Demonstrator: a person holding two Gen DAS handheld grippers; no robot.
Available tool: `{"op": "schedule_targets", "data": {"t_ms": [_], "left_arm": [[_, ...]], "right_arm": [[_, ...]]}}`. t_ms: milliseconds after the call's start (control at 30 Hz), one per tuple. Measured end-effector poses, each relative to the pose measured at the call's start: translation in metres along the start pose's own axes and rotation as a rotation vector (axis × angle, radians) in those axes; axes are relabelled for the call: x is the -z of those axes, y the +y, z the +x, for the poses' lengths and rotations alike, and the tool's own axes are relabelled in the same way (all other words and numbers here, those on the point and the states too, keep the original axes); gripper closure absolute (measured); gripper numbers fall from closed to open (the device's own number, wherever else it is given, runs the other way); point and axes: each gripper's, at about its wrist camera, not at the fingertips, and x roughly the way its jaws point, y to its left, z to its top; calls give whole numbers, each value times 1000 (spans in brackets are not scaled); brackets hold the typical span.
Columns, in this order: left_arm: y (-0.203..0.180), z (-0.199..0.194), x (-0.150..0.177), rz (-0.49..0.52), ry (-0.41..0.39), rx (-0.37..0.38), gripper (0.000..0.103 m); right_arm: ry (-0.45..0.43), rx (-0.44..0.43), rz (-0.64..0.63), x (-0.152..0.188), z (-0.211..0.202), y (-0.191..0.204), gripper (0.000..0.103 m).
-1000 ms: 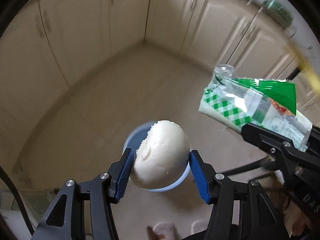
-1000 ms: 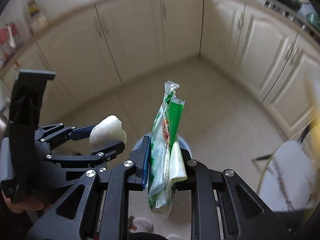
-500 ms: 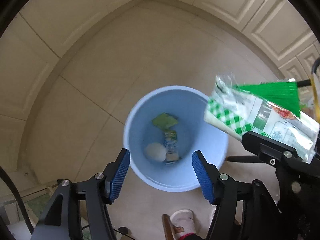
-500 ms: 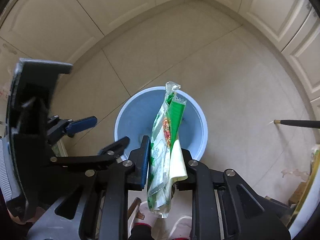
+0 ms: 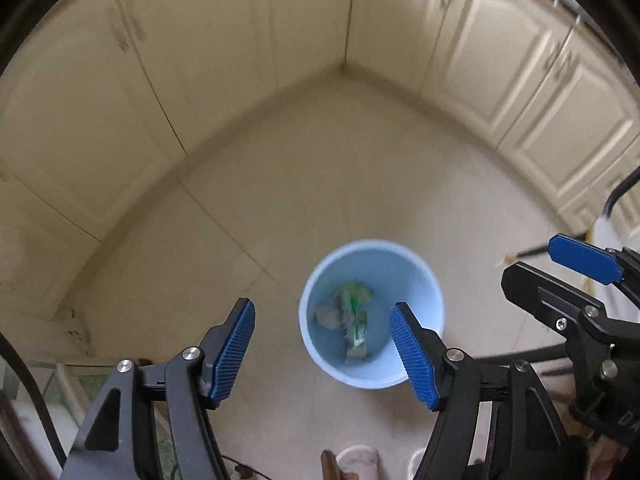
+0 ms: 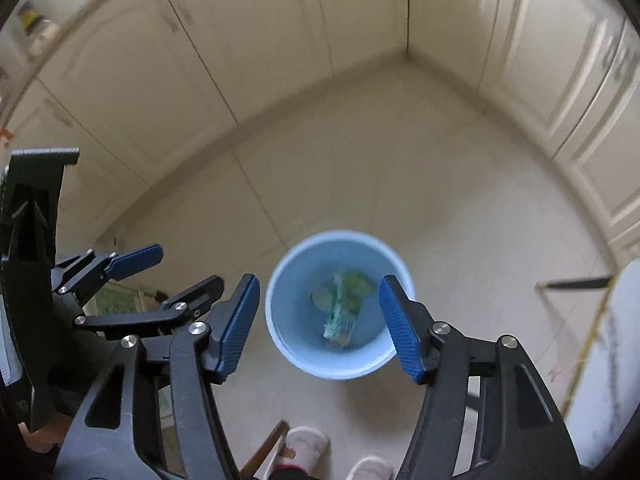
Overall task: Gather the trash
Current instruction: 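Move both tools back from the bin to the table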
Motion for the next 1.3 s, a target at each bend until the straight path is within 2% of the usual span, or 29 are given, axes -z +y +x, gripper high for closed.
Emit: {"op": "schedule_targets", "data": {"t_ms": [67, 133, 167, 333, 467, 567, 667, 867, 900, 933, 1000, 1033, 1067, 1200, 1300], "left_arm": [[-3, -47, 12, -20, -78, 0, 35], [-9, -99, 21, -40, -177, -9, 33], [-13, -123, 25, -45, -225, -4, 30], [-49, -224, 59, -50, -419, 15, 21], [-92, -299, 97, -26, -571, 28, 12], [-126, -339, 132, 8, -668, 19, 7], [-164, -379, 169, 54, -762, 33, 7], [-228, -422, 242, 122, -893, 44, 6], [-233, -411, 265, 129, -906, 42, 6], [-245, -418, 276, 136, -926, 44, 6], [-232, -400, 318, 143, -950, 56, 6], [-238, -402, 328, 143, -966, 67, 5], [-227, -390, 339, 140, -975, 70, 4], [-218, -388, 376, 138, -1031, 100, 2], [-214, -380, 387, 139, -1053, 133, 1]], "right_arm": [[-75, 26, -31, 1, -45, 12, 30], [-143, 70, -62, 0, -81, 25, 13], [-178, 95, -77, 1, -100, 31, 10], [-389, 152, -125, 30, -212, 59, 1], [-521, 194, -124, 50, -287, 66, 0], [-615, 248, -110, 68, -342, 59, 0], [-699, 293, -82, 93, -396, 67, 0], [-824, 396, -32, 148, -483, 58, 0], [-840, 419, -25, 157, -496, 58, 0], [-854, 441, -17, 165, -507, 57, 0], [-875, 468, -3, 179, -523, 53, 0], [-891, 481, 4, 186, -531, 52, 0], [-901, 488, 11, 193, -538, 51, 0], [-942, 509, 42, 216, -559, 44, 0], [-958, 520, 57, 227, -566, 33, 0]]}}
